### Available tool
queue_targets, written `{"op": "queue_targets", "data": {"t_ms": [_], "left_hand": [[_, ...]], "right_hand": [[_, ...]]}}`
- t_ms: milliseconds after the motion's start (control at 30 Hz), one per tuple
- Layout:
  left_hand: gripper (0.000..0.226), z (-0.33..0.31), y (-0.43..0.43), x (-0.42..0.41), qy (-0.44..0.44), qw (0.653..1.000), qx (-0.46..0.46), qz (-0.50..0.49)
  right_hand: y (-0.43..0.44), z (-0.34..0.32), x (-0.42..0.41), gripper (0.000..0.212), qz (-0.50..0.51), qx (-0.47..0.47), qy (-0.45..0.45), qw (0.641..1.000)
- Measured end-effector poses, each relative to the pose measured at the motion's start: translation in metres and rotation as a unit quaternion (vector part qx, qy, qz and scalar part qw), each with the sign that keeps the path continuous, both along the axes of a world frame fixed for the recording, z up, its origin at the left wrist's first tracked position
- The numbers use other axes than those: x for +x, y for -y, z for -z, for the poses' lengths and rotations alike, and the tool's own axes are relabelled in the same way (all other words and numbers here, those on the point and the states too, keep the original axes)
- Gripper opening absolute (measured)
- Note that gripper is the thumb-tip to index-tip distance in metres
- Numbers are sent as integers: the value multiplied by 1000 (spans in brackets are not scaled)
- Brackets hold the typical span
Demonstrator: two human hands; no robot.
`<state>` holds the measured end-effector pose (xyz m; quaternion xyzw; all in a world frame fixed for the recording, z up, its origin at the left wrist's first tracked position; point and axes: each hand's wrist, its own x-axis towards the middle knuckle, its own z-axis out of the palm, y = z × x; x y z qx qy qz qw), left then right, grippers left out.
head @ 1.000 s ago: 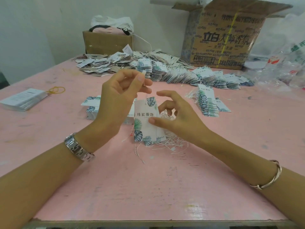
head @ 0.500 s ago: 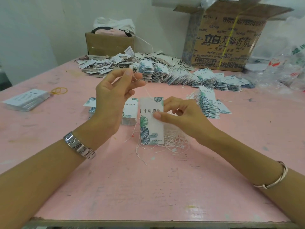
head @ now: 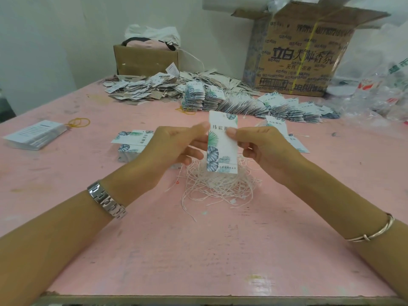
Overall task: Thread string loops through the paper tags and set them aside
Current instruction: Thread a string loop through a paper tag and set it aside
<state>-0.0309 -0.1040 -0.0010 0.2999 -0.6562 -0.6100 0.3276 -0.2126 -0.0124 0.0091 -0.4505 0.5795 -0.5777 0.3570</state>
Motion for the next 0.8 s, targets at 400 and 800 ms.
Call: {"op": "queue_targets", "data": {"t_ms": [400, 800], "left_hand": [[7, 5, 1, -1, -78, 993, -11, -86], [24, 8, -4, -4, -90, 995, 9, -36]], "right_hand": [[-2, 8, 1, 34, 11, -37, -50, 998], [1, -12, -77, 13, 180, -153, -71, 969]]}}
